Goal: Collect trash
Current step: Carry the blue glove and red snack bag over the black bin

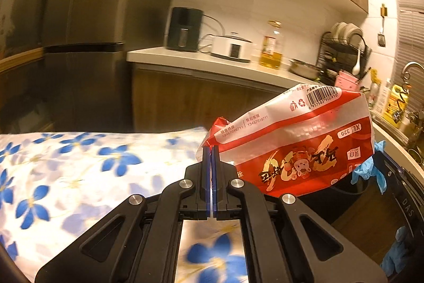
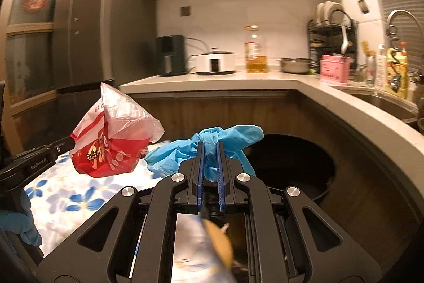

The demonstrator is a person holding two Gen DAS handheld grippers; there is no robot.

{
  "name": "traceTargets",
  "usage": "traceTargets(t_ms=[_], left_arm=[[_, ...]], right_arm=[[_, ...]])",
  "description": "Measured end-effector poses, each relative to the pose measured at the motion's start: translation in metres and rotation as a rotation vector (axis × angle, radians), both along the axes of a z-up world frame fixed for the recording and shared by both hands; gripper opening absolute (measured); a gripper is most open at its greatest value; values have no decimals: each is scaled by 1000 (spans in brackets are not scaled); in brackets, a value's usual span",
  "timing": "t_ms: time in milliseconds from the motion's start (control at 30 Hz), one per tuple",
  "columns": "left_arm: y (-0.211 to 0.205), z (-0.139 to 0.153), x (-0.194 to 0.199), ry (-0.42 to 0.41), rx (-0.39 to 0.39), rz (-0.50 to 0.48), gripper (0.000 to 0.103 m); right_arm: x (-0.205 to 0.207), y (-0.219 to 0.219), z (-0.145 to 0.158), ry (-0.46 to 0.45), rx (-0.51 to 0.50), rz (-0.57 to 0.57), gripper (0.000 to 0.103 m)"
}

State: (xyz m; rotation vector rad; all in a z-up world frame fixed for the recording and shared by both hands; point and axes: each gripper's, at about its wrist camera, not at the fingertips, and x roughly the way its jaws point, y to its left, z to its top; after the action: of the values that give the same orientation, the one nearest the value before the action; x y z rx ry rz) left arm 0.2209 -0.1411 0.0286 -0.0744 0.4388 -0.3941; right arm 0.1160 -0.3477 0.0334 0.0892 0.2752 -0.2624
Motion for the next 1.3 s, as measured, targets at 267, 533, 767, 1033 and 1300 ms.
traceTargets(t_ms=[267,533,767,1033,1300], left_arm=[[-69,5,14,5,-6,-80,0],[-124,3,24,10,-5,-135,0],[-151,0,31,8,12,-150,0],[-166,-3,34,13,14,-147,0],[-177,-7,36,16,20,-151,0]], right_arm=[[-7,-62,1,-6,3,-109,9],[-4,-102,-4,-5,28,-175,8],[9,-125,-6,4,39,-196,8],[22,-137,-11,25,42,-200,8],[33,-143,-18,48,50,-194,8]])
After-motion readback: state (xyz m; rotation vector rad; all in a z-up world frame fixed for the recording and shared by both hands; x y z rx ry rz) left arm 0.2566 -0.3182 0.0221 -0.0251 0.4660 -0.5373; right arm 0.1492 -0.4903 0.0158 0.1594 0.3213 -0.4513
